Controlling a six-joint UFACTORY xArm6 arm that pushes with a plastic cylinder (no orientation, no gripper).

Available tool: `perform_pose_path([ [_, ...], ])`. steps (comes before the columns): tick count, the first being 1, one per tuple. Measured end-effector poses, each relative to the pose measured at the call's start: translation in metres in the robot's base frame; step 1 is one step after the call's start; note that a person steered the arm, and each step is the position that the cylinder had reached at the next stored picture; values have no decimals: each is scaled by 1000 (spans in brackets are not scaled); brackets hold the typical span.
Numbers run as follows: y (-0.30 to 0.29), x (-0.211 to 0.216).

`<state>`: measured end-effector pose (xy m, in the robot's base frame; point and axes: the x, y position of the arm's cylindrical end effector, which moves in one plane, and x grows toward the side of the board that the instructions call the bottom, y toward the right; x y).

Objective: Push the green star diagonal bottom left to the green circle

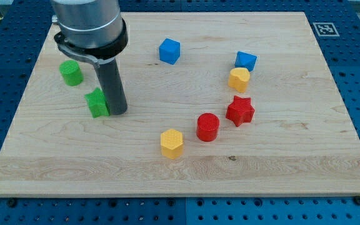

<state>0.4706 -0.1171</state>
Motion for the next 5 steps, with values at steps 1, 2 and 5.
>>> perform_pose_path([
  [1,0,-32],
  [2,0,-65],
  [5,6,-58],
])
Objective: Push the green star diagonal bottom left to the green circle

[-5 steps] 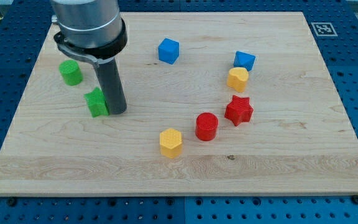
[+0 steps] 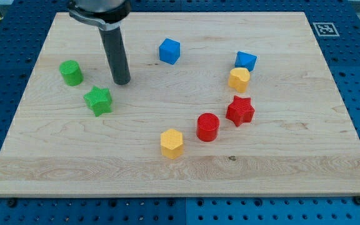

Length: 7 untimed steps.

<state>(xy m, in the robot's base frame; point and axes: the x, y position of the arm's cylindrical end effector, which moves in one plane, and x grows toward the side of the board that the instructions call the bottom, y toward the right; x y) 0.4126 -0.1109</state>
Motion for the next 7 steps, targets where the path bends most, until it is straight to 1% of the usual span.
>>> perform_pose_path([
  [2,62,17],
  [3,50,22],
  [5,-24,26],
  [6,-35,56],
  [7,-35,100],
])
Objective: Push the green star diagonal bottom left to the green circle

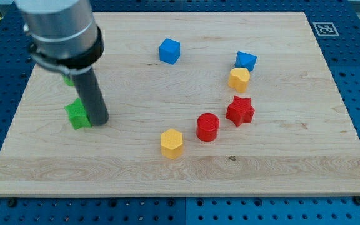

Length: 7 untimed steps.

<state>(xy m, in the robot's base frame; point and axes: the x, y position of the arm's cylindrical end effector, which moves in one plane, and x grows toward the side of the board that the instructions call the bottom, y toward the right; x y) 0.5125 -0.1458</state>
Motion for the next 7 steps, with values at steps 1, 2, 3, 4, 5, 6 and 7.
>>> perform_pose_path([
  [1,0,30],
  [2,0,43],
  [3,-8,36],
  [4,-11,-3],
  [5,-13,-38],
  [6,-14,-57],
  [7,-31,-59],
])
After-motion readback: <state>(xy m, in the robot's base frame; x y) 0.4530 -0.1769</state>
